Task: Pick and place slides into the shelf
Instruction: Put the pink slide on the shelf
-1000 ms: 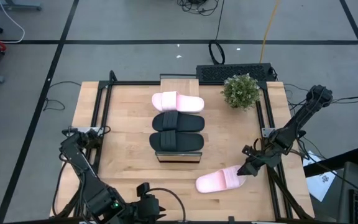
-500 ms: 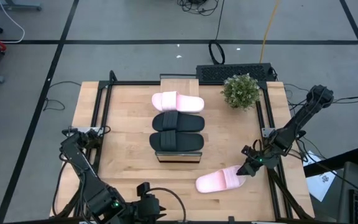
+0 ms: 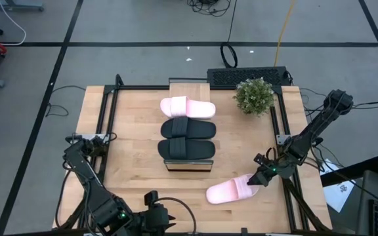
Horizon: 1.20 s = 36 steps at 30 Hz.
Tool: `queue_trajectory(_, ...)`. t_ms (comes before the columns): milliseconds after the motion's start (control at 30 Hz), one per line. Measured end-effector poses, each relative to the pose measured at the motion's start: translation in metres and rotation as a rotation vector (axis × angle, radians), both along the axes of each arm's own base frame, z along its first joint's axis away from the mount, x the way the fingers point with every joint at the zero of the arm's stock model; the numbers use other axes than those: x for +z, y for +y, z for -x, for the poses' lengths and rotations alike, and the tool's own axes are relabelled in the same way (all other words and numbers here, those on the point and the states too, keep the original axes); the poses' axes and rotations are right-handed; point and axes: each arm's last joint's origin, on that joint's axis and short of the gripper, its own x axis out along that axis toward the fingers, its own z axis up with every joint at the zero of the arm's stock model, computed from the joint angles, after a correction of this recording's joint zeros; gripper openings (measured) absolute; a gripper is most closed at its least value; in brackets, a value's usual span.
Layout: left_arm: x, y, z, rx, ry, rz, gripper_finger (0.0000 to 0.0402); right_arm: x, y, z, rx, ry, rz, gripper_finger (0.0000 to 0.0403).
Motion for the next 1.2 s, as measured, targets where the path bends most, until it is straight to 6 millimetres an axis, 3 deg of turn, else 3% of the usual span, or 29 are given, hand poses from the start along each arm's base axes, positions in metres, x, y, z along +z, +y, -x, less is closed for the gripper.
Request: queue_trajectory(1200,0.000,0.000,0.000,-0.006,0.005,-0.013,0.0060,-0.016,0.023,-0.022,-0.042,-0.087,-0.044,0.0164)
